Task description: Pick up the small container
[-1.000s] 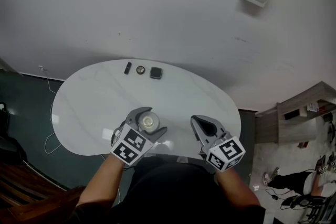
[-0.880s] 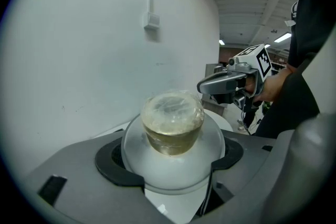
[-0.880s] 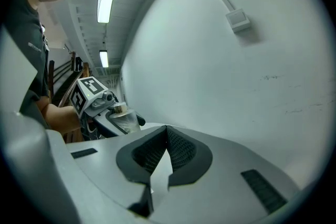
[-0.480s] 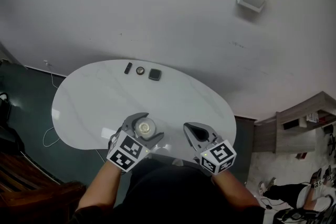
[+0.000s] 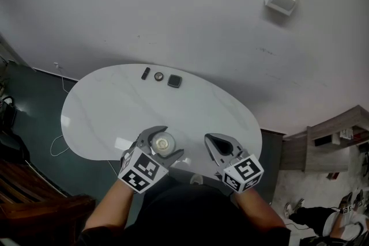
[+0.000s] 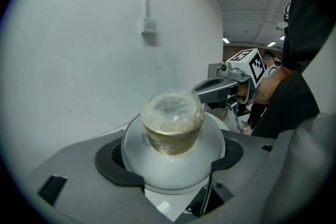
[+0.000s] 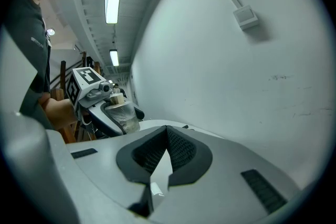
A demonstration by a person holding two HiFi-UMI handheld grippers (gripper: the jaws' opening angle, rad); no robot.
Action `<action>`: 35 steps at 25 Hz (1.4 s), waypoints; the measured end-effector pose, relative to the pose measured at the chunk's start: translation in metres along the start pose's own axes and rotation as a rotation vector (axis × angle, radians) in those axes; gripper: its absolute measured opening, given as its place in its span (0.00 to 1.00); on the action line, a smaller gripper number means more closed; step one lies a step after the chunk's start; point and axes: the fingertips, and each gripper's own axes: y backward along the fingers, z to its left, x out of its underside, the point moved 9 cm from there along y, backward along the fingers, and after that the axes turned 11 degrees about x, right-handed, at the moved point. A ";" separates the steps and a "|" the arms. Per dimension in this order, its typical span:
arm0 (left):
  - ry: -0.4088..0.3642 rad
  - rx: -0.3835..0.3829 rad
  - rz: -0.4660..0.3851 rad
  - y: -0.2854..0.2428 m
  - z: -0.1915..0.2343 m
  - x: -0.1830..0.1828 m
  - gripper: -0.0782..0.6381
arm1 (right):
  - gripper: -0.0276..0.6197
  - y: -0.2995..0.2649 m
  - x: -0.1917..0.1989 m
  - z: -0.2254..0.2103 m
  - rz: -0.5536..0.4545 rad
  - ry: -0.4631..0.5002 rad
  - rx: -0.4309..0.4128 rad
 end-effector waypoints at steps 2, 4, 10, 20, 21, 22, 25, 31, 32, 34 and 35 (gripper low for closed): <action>-0.006 0.002 0.003 0.001 -0.002 0.000 0.59 | 0.04 0.000 0.002 0.000 0.002 -0.007 0.003; -0.011 0.002 0.004 0.002 -0.004 -0.001 0.59 | 0.03 0.001 0.004 0.001 0.001 -0.012 0.006; -0.017 -0.011 0.008 0.006 -0.003 -0.002 0.59 | 0.03 -0.001 0.005 0.002 -0.005 -0.017 0.006; -0.023 -0.006 0.003 0.005 -0.002 -0.003 0.59 | 0.04 -0.003 0.006 0.003 -0.002 -0.022 0.013; -0.025 -0.007 0.000 0.005 -0.001 -0.003 0.59 | 0.03 -0.003 0.006 0.003 -0.001 -0.022 0.014; -0.025 -0.009 -0.002 0.006 -0.001 -0.003 0.59 | 0.04 -0.003 0.006 0.004 -0.001 -0.020 0.015; -0.024 -0.014 -0.007 0.006 0.001 -0.003 0.59 | 0.03 -0.003 0.006 0.004 -0.004 -0.014 0.016; -0.025 -0.014 -0.008 0.006 0.004 -0.003 0.59 | 0.03 -0.004 0.005 0.003 -0.001 -0.015 0.024; -0.025 -0.015 -0.009 0.006 0.004 -0.003 0.59 | 0.04 -0.005 0.005 0.004 0.000 -0.015 0.026; -0.028 -0.018 -0.019 0.007 0.006 -0.003 0.59 | 0.04 -0.005 0.005 0.004 0.001 -0.016 0.029; -0.030 -0.021 -0.024 0.007 0.007 -0.003 0.59 | 0.03 -0.005 0.005 0.005 0.000 -0.015 0.030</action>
